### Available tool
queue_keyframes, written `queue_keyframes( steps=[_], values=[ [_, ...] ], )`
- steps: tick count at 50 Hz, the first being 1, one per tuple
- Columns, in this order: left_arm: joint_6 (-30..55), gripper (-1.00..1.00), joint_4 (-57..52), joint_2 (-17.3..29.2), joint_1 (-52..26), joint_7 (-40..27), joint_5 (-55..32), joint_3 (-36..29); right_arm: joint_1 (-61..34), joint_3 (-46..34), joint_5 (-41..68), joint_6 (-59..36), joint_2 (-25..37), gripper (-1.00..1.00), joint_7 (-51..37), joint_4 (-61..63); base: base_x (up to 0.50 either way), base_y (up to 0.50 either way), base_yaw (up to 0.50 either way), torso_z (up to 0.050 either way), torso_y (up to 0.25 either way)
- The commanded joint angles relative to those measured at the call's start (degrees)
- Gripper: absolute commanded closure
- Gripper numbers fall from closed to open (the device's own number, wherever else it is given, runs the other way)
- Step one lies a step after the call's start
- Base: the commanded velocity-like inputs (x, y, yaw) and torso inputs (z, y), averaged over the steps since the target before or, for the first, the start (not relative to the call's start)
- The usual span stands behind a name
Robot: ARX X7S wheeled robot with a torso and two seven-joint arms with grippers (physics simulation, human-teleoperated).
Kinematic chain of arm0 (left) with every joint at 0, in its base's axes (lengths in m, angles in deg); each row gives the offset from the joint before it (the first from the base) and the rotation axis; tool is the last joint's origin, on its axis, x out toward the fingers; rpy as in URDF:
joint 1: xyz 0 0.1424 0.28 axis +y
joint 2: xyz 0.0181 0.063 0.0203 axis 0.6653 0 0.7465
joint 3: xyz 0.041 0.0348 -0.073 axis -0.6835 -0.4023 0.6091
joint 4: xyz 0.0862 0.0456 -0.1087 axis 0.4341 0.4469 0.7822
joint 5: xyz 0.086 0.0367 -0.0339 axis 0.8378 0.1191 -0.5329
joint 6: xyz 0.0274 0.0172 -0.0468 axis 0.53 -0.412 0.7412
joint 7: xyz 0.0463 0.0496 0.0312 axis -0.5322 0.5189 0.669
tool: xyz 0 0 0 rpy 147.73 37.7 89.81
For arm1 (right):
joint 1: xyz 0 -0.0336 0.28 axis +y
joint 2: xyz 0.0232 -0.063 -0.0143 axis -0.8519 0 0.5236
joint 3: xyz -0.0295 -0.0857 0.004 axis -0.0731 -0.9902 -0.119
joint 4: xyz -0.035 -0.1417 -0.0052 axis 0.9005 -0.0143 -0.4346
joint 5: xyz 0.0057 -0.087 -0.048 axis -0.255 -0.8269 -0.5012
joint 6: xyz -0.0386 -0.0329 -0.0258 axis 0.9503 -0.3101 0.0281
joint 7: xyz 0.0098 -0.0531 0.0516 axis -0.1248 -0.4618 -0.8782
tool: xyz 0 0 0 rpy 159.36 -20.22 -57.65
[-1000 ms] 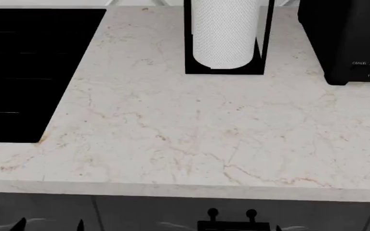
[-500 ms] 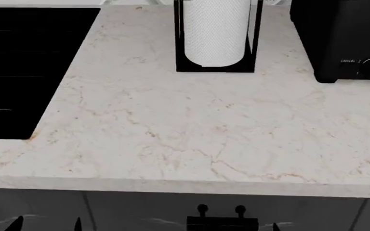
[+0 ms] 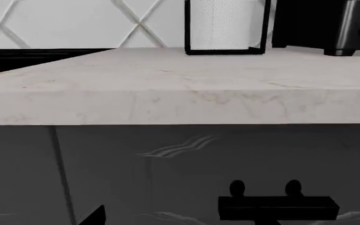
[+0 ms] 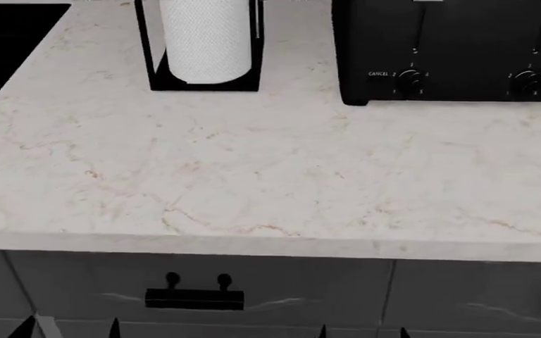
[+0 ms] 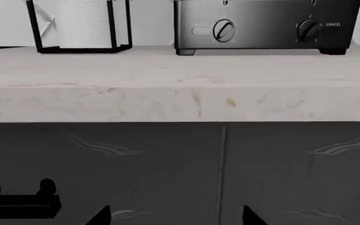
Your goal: Place all breads on the cutting board.
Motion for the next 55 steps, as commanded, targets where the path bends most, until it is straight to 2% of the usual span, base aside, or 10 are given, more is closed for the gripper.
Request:
queue_keyframes(
  steps=[1,55],
  values=[
    [0.3,-1.0,-0.2,-0.5,0.1,0.6,0.2,0.5,0.0,0.5,-0.3,-0.5,-0.3,-1.0,0.5,0.1,0.12,-0.5,0.0,0.0,0.0],
    [-0.3,-1.0,-0.3,2.2,-0.2,-2.7,-2.4,-2.9,-0.5,-2.7,2.8,0.0,2.4,-1.0,-2.3,-0.6,0.02,-0.5,0.0,0.0,0.0]
  ],
)
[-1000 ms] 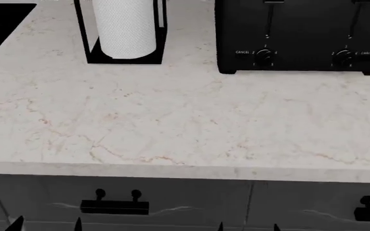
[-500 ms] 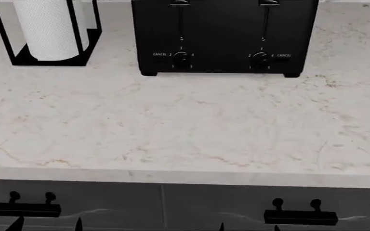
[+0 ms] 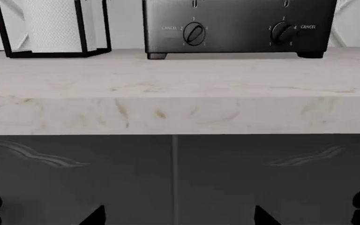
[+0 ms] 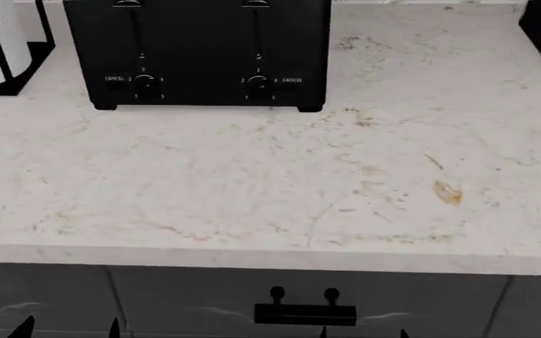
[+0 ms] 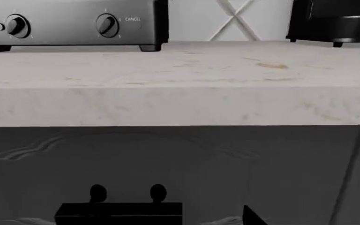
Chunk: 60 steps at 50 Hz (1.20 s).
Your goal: Place all breads on the cutting board.
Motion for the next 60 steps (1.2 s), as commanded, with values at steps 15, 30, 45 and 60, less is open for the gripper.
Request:
queue_keyframes(
  steps=[15,30,45,60],
  values=[
    [0.4,-1.0,-0.1,-0.3,0.0,0.3,0.3,0.0,-0.1,0.2,-0.2,-0.5,-0.1,-1.0,0.4,0.0,0.0,-0.5,0.0,0.0,0.0],
    [0.2,-1.0,-0.2,0.2,-0.1,-0.4,-0.2,-0.4,-0.2,-0.7,-0.3,-0.2,0.4,-1.0,-0.3,-0.1,0.0,-0.37,0.0,0.0,0.0],
    [20.7,-1.0,-25.3,5.5,4.2,-3.0,-6.6,1.5,9.2,2.0,2.0,-19.0,5.8,-1.0,-6.5,30.4,0.0,0.0,0.0,0.0,0.0],
    [51.3,-1.0,-50.9,10.5,-5.9,-9.6,-22.3,10.1,-4.5,8.5,24.4,-54.9,16.9,-1.0,-23.0,61.1,0.0,0.0,0.0,0.0,0.0]
  ],
)
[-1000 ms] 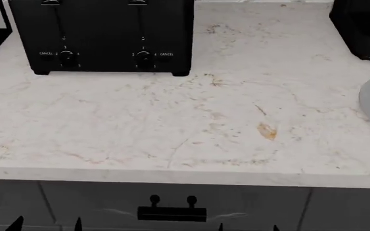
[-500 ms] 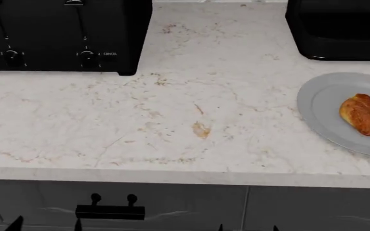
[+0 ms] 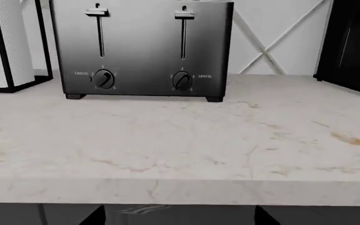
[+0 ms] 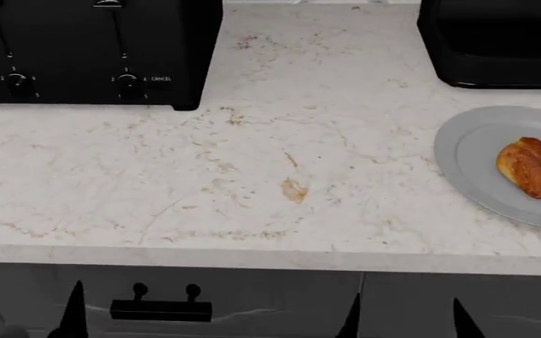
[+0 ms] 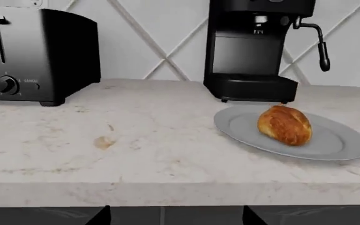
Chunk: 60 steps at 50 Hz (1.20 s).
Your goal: Place all breads on the cutting board.
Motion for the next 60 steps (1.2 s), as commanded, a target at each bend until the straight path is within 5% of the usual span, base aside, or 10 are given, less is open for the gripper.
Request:
queue_keyframes(
  steps=[1,4,9,20,33,60],
  values=[
    [22.8,-1.0,-17.8,2.3,-8.4,-3.1,-10.6,7.7,-11.7,3.9,24.7,-21.5,12.6,-1.0,-19.3,19.0,0.0,0.0,0.0,0.0,0.0],
    [31.1,-1.0,-21.1,3.1,-14.6,-4.9,-16.9,11.9,-20.6,0.9,41.6,-20.3,22.0,-1.0,-33.1,19.0,0.0,0.0,0.0,0.0,0.0],
    [43.4,-1.0,-24.3,3.5,-26.0,-8.6,-29.6,19.9,-36.1,1.2,63.5,-27.2,27.9,-1.0,-45.8,16.4,0.0,0.0,0.0,0.0,0.0],
    [60.2,-1.0,-17.1,5.2,-50.5,-16.2,-48.5,23.7,-62.4,-3.9,88.0,-30.4,34.0,-1.0,-47.8,4.1,0.0,0.0,0.0,0.0,0.0],
    [57.7,-1.0,-10.9,10.0,-57.4,-18.8,-52.4,19.6,-80.6,-9.1,85.7,-36.2,30.6,-1.0,-41.7,-10.7,0.08,0.0,0.0,0.0,0.0],
    [53.6,-1.0,-11.1,13.1,-58.8,-19.2,-52.5,16.9,-74.3,-9.3,80.1,-35.3,32.1,-1.0,-36.1,-10.4,0.41,0.0,0.0,0.0,0.001]
  ],
)
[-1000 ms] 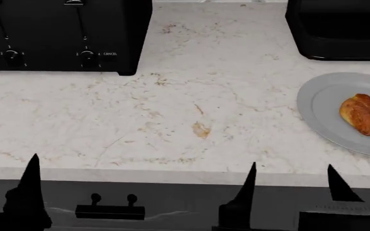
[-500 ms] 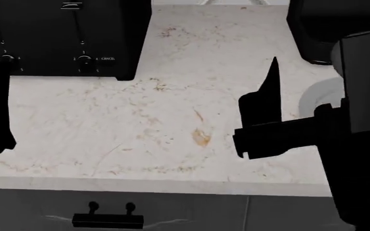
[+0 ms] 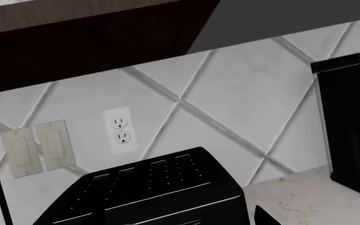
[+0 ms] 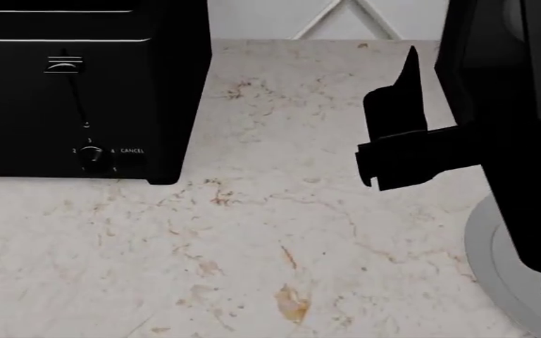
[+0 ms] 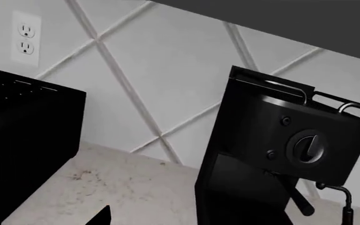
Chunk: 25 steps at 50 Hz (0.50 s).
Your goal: Place all breads on the cutting board.
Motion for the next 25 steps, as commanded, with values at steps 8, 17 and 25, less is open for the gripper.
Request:
queue_keyframes(
  steps=[8,17,25],
  values=[
    [-1.4,-1.0,-0.4,0.4,0.7,0.7,-0.7,1.4,-1.1,1.2,2.4,-3.5,5.1,-1.0,3.0,-5.2,0.0,0.0,0.0,0.0,0.0],
    [-2.0,-1.0,-0.4,0.5,0.6,-0.4,-2.5,1.5,-6.8,-3.0,18.9,-5.5,9.2,-1.0,-2.4,-13.5,0.0,0.0,0.0,0.0,0.0],
    [-2.1,-1.0,-0.2,1.3,-0.1,-1.4,-3.7,1.4,-10.8,-5.0,21.3,-8.4,12.1,-1.0,-3.3,-17.1,0.0,0.0,0.0,0.0,0.0]
  ],
)
